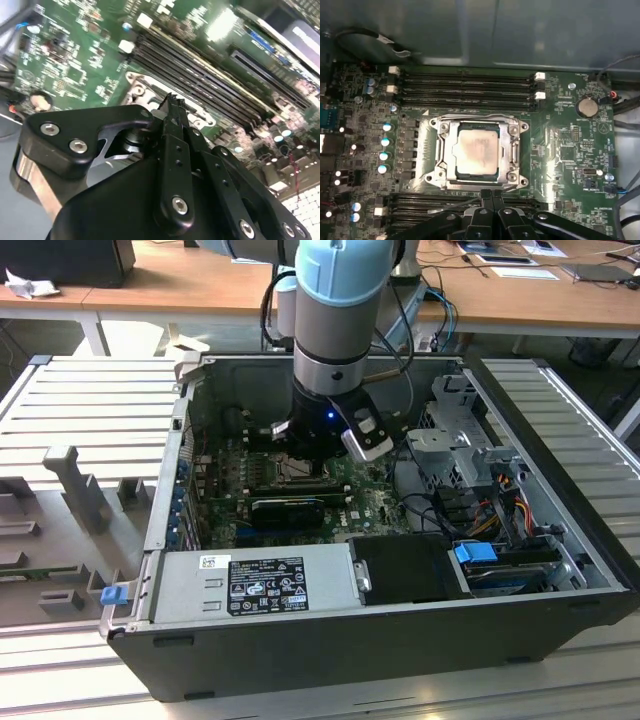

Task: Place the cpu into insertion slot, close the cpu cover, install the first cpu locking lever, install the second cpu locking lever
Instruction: 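Install the second cpu locking lever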

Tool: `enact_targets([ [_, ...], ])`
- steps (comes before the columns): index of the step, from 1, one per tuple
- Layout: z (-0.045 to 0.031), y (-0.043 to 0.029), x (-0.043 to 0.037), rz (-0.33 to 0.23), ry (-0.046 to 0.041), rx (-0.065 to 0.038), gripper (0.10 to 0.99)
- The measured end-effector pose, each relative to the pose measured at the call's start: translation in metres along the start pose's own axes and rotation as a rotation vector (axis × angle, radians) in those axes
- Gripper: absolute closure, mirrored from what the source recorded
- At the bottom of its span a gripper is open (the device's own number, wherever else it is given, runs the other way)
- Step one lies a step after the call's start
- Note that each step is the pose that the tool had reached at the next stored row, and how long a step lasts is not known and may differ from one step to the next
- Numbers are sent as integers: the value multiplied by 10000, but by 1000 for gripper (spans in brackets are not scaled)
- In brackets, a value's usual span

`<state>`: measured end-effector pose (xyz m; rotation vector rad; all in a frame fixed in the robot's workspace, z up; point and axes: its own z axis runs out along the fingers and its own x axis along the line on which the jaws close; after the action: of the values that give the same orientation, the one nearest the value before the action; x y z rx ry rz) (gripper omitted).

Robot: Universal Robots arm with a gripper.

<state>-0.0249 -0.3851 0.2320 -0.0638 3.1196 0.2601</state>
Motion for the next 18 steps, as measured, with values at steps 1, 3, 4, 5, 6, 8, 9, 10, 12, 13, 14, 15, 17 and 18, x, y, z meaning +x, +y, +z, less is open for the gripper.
enact_targets([
  [1,9,0,66,-17,2,-1,980],
  [3,27,2,175,-65,11,-1,980],
  [4,37,2,217,-82,14,-4,980],
  [5,46,2,241,-106,17,-6,980],
  [6,60,0,262,-146,24,-14,980],
  [8,85,-3,288,-200,32,-35,980],
  [9,97,-5,300,-221,35,-46,980],
  [10,107,-7,324,-243,38,-84,980],
  [12,117,-18,338,-248,29,-244,980],
  [13,117,-24,348,-246,25,-316,980],
  [14,117,-40,367,-246,18,-466,980],
  [15,117,-58,374,-247,10,-578,980],
  [17,114,-87,388,-253,6,-706,980],
  [18,112,-99,395,-260,5,-757,980],
])
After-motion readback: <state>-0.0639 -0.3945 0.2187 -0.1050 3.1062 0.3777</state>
